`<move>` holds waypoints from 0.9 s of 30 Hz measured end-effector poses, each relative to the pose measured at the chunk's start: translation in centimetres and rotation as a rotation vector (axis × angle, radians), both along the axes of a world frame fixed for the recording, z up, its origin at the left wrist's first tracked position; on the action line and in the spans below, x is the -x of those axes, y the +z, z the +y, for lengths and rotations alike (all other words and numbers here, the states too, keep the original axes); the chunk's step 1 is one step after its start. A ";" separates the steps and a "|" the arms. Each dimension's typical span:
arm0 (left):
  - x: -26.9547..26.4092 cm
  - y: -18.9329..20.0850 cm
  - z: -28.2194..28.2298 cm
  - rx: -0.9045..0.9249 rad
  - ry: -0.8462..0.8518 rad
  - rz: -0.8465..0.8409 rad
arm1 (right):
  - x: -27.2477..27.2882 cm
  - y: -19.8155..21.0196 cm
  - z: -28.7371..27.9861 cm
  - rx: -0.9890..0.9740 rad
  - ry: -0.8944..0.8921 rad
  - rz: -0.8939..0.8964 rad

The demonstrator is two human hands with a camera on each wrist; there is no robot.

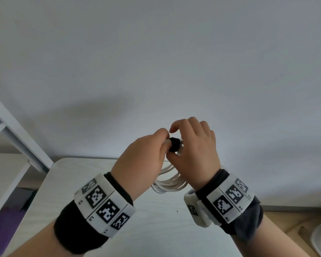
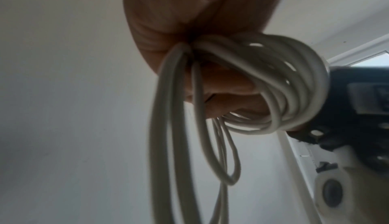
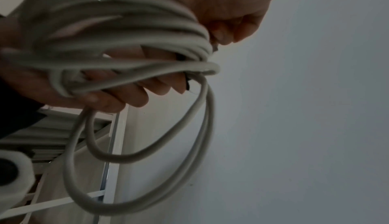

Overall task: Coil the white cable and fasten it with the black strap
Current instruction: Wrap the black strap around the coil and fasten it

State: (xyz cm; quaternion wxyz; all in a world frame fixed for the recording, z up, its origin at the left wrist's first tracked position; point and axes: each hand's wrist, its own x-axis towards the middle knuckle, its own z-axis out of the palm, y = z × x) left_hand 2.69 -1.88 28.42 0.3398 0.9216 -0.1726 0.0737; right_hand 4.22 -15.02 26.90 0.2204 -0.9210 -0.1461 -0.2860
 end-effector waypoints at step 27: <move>0.1 -3.1 1.5 0.181 -0.113 0.173 | 0.2 0.1 -1.8 -0.572 0.341 0.634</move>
